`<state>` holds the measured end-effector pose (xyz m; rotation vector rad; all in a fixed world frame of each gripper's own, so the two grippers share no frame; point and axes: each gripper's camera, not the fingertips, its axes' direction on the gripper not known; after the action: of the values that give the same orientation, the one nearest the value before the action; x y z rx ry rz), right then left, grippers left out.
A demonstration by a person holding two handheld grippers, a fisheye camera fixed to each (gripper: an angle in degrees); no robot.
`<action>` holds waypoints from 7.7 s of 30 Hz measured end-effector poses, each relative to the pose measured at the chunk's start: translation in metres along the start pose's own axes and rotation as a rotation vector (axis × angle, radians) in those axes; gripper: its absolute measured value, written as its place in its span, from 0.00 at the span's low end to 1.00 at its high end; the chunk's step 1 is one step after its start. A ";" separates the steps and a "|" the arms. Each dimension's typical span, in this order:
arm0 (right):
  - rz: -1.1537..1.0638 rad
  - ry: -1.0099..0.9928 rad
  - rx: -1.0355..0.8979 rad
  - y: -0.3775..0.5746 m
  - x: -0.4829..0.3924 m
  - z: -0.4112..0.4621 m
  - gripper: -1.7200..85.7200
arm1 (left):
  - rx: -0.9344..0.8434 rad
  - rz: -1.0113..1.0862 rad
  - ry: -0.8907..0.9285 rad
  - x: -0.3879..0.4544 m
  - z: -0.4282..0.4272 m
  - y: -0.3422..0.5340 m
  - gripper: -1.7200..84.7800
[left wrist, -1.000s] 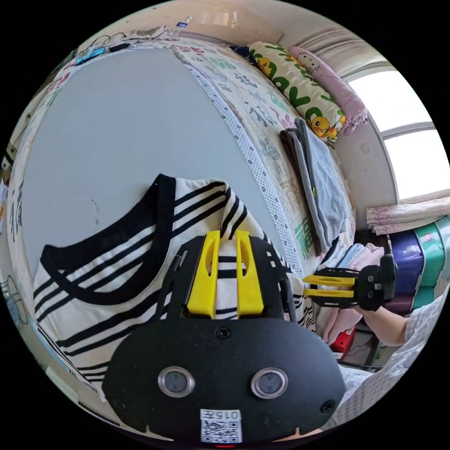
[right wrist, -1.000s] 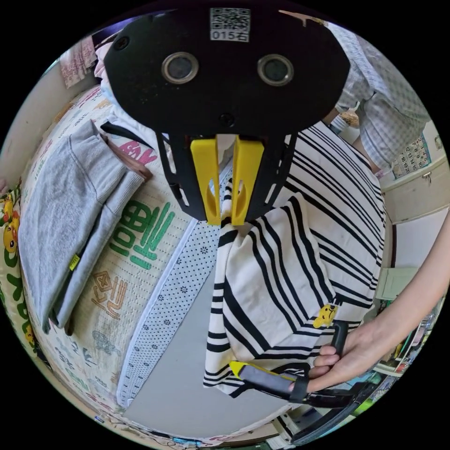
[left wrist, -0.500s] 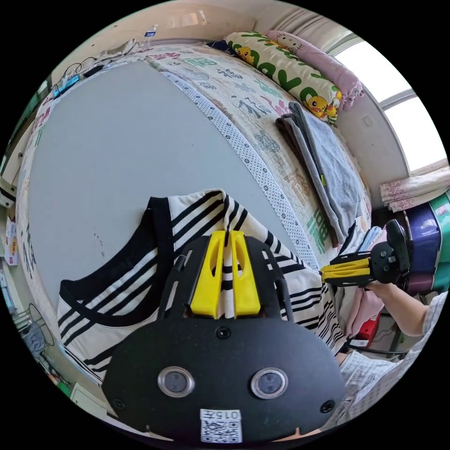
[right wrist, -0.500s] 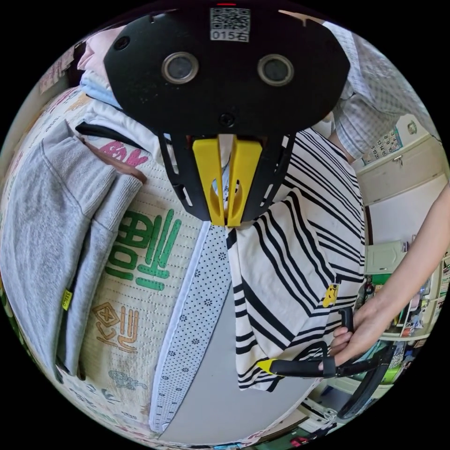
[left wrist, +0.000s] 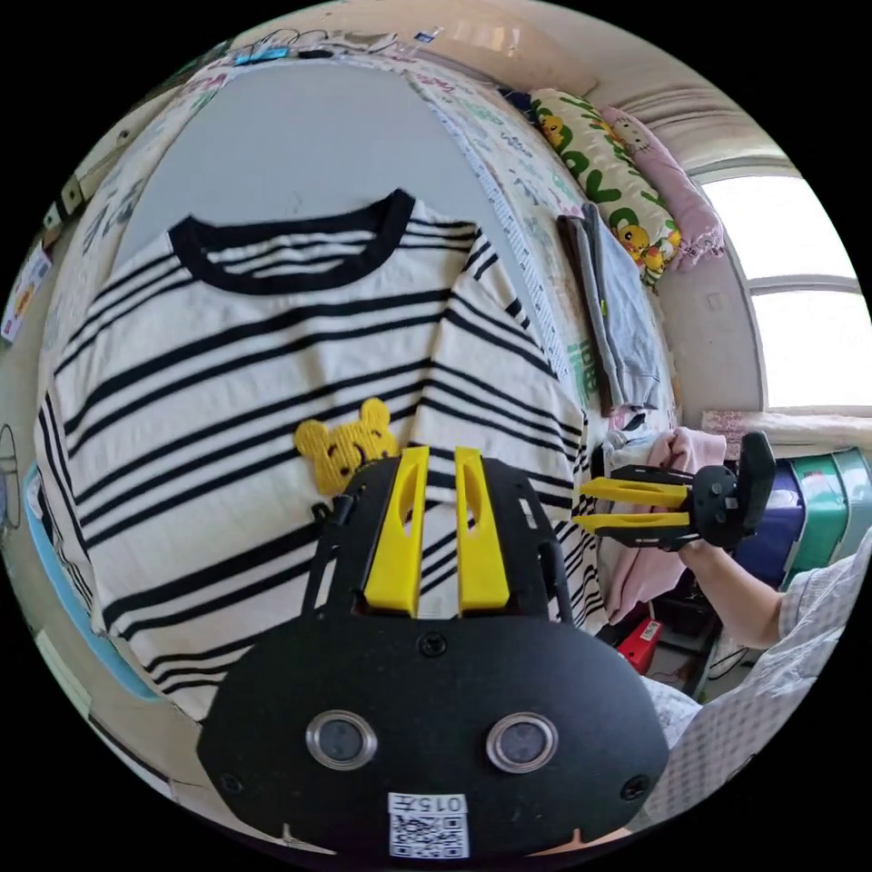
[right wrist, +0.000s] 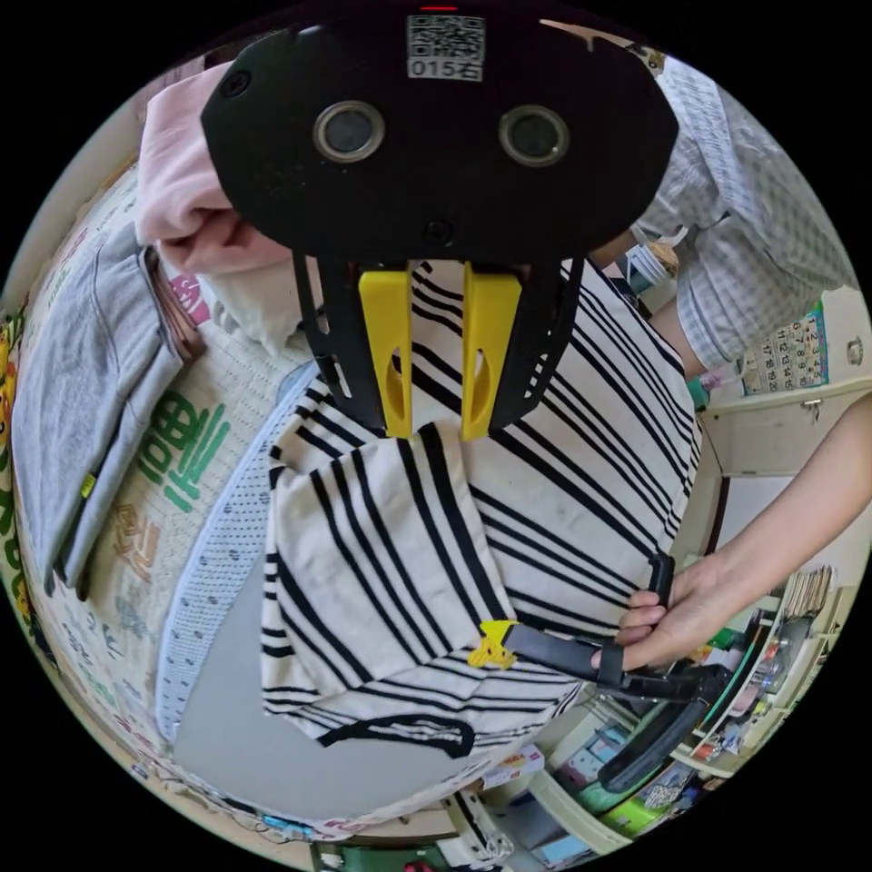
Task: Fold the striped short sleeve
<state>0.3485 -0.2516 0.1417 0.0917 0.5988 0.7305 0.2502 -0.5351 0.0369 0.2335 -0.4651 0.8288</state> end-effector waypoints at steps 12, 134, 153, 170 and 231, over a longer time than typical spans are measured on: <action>-0.033 0.113 -0.036 -0.048 -0.026 -0.136 0.07 | 0.073 -0.070 -0.158 0.056 -0.101 0.028 0.01; -0.186 0.026 -0.043 -0.632 -0.228 -0.010 0.06 | 0.281 -0.084 -0.068 0.030 -0.296 0.198 0.03; -0.146 -0.051 -0.156 -0.450 -0.170 0.117 0.02 | 0.118 0.123 0.022 0.078 -0.232 0.144 0.08; 0.216 0.061 0.131 -0.390 0.056 0.088 0.14 | 0.224 0.082 -0.017 -0.023 -0.301 -0.121 0.14; -0.020 -0.240 -0.164 0.175 0.034 -0.045 0.01 | -0.179 0.084 0.104 0.191 -0.245 0.454 0.03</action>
<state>0.2389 -0.1043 0.1369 0.0210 0.3091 0.7337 0.0945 -0.0196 -0.0765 0.0059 -0.4506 0.8712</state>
